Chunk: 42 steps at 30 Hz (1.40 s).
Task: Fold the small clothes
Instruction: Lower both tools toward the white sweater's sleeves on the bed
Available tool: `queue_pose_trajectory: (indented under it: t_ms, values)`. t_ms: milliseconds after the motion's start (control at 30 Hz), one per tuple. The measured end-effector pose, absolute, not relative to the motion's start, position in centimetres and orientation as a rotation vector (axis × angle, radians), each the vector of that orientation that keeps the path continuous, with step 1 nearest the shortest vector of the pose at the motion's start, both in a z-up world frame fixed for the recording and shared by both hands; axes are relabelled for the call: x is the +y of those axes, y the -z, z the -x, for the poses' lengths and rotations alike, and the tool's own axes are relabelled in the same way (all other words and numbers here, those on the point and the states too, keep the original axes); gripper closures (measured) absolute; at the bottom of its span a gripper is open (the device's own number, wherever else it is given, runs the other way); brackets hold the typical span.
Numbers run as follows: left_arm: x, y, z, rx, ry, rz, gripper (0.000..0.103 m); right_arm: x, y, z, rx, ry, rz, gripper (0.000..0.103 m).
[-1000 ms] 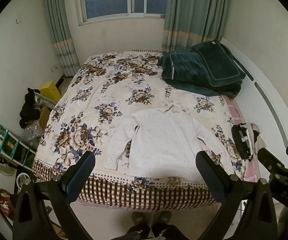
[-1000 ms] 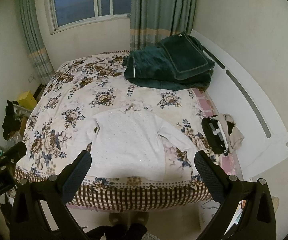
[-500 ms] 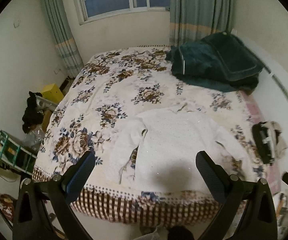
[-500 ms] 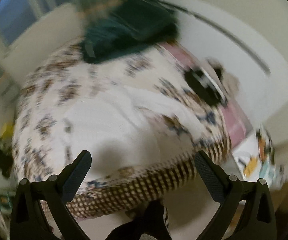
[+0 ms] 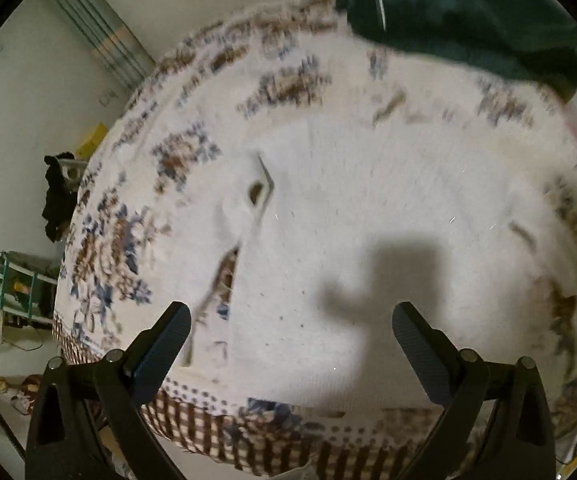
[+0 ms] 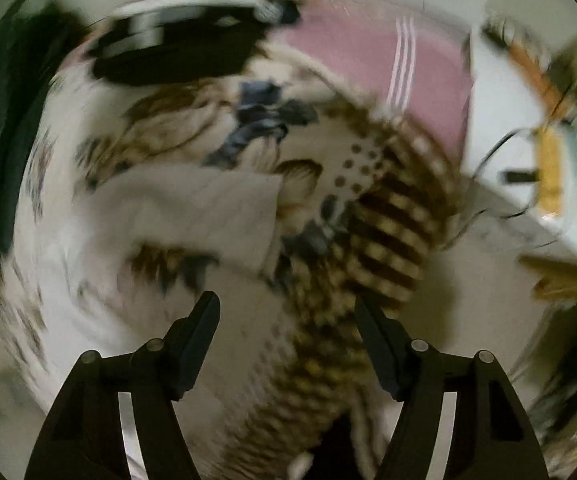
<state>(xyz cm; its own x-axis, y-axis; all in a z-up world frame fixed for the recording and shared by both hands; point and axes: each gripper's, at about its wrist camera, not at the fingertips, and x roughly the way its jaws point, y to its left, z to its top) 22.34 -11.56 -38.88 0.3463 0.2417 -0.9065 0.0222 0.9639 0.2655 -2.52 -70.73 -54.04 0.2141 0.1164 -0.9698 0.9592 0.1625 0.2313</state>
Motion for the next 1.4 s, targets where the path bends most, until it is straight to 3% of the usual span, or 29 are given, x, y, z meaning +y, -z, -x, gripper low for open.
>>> queue_pose_trajectory:
  t_ms: [167, 267, 300, 333, 367, 600, 700, 767, 833, 967, 1133, 1233, 1267, 1300, 1333, 1367, 1400]
  values:
    - [-12.7, 45.2, -24.2, 1.276, -0.187, -0.254, 0.0, -73.4, 64.3, 0.2, 1.19, 0.834, -1.337, 0.028]
    - [-13.8, 48.1, -25.0, 1.301, -0.189, -0.254, 0.0, -73.2, 66.4, -1.3, 1.169, 0.794, -1.344, 0.031]
    - [-14.1, 48.8, -25.1, 1.301, -0.183, -0.261, 0.0, -73.0, 66.2, -1.8, 1.136, 0.775, -1.312, 0.043]
    - [-14.6, 49.1, -25.4, 1.304, -0.178, -0.266, 0.0, -72.9, 65.9, -2.4, 1.149, 0.752, -1.268, 0.081]
    - [-15.2, 49.6, -25.5, 1.304, -0.169, -0.271, 0.0, -72.9, 65.5, -2.8, 1.156, 0.732, -1.24, 0.096]
    - [-18.0, 51.1, -26.0, 1.303, -0.075, -0.273, 0.0, -78.3, 60.1, -1.6, 1.095, 0.777, -1.023, 0.096]
    - [-19.0, 51.5, -26.1, 1.31, -0.048, -0.265, 0.0, -80.7, 61.2, -2.4, 1.173, 0.796, -1.01, 0.089]
    - [-19.2, 51.8, -26.3, 1.32, -0.039, -0.261, 0.0, -81.4, 62.2, -1.3, 1.194, 0.863, -1.047, 0.059]
    - [-19.4, 52.0, -26.4, 1.33, -0.031, -0.257, 0.0, -80.9, 62.9, 1.0, 1.12, 0.92, -1.146, 0.045]
    - [-19.2, 52.7, -26.4, 1.338, -0.029, -0.265, 0.0, -78.1, 65.4, 5.7, 0.923, 0.959, -1.474, 0.042]
    - [-18.5, 54.1, -26.3, 1.377, -0.044, -0.265, 0.0, -74.9, 72.9, 6.0, 0.634, 0.799, -1.796, 0.039]
    - [-18.2, 54.3, -26.2, 1.382, -0.048, -0.267, 0.0, -74.7, 74.1, 4.7, 0.528, 0.851, -1.778, 0.026]
    - [-18.1, 54.4, -26.2, 1.382, -0.051, -0.269, 0.0, -74.8, 73.8, 4.3, 0.486, 0.86, -1.757, 0.028]
    - [-17.9, 54.4, -26.2, 1.38, -0.052, -0.268, 0.0, -75.1, 73.3, 4.1, 0.446, 0.833, -1.741, 0.037]
    - [-17.7, 54.4, -26.2, 1.38, -0.054, -0.266, 0.0, -75.5, 72.9, 3.5, 0.461, 0.812, -1.716, 0.085]
    - [-17.6, 54.5, -26.2, 1.379, -0.056, -0.263, 0.0, -76.2, 71.9, 3.4, 0.472, 0.81, -1.682, 0.094]
    - [-17.5, 54.5, -26.3, 1.379, -0.059, -0.259, 0.0, -76.5, 70.8, 3.1, 0.47, 0.818, -1.635, 0.094]
